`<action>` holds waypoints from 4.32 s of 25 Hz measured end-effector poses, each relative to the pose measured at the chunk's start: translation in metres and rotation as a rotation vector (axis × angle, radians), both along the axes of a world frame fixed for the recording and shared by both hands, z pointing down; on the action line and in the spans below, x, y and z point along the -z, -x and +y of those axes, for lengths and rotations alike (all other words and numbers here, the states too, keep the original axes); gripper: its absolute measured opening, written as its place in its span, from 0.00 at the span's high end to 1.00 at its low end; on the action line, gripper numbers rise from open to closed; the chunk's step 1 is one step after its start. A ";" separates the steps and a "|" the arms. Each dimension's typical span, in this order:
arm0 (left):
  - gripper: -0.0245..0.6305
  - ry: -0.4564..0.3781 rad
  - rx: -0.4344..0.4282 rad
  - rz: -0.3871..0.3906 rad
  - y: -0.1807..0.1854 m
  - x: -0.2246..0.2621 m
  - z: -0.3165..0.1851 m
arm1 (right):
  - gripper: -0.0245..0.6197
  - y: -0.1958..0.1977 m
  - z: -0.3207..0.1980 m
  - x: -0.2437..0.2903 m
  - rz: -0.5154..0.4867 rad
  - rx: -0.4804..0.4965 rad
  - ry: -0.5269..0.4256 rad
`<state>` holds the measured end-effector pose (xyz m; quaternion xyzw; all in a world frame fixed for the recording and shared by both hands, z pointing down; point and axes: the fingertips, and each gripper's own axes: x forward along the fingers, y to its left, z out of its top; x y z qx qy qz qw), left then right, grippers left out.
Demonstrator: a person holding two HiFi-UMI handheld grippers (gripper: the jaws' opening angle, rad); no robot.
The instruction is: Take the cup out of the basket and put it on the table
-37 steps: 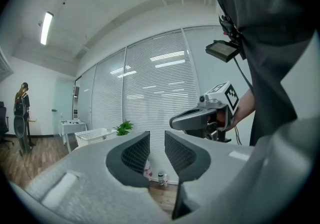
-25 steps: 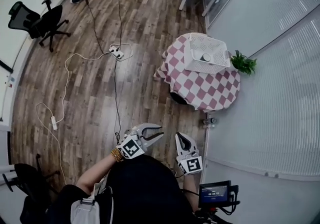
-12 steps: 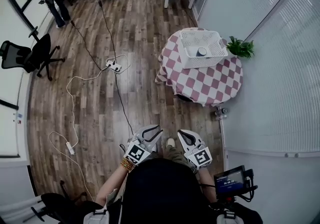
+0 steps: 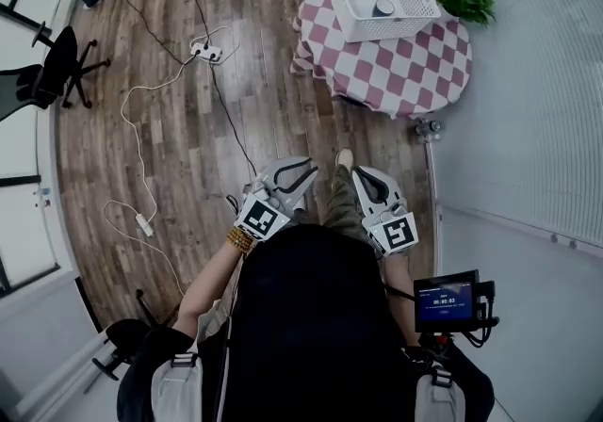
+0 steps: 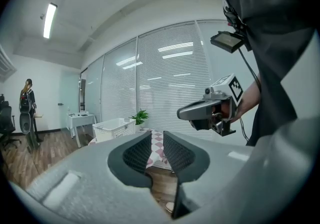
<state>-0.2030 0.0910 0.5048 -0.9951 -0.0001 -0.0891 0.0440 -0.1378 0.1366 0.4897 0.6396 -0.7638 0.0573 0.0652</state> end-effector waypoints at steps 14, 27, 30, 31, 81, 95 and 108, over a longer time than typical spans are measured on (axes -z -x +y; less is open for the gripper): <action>0.88 -0.016 0.087 -0.015 -0.084 0.018 -0.060 | 0.95 -0.101 -0.062 -0.003 -0.017 0.021 -0.045; 0.92 -0.024 0.120 -0.104 -0.189 0.018 -0.099 | 0.95 -0.206 -0.104 -0.015 -0.105 0.043 -0.015; 0.93 -0.018 0.138 -0.113 -0.216 0.015 -0.107 | 0.95 -0.236 -0.116 -0.014 -0.108 0.058 -0.022; 0.94 -0.017 0.139 -0.112 -0.225 0.015 -0.107 | 0.95 -0.246 -0.117 -0.015 -0.108 0.061 -0.023; 0.95 0.137 0.489 -0.100 -0.203 -0.030 -0.352 | 0.93 -0.415 -0.396 -0.158 0.575 0.611 0.719; 0.95 0.175 0.614 -0.112 -0.154 -0.041 -0.381 | 0.75 -0.440 -0.402 -0.280 0.714 0.750 1.153; 0.95 0.175 0.701 -0.124 -0.115 -0.043 -0.403 | 0.72 -0.442 -0.408 -0.321 0.875 0.751 1.275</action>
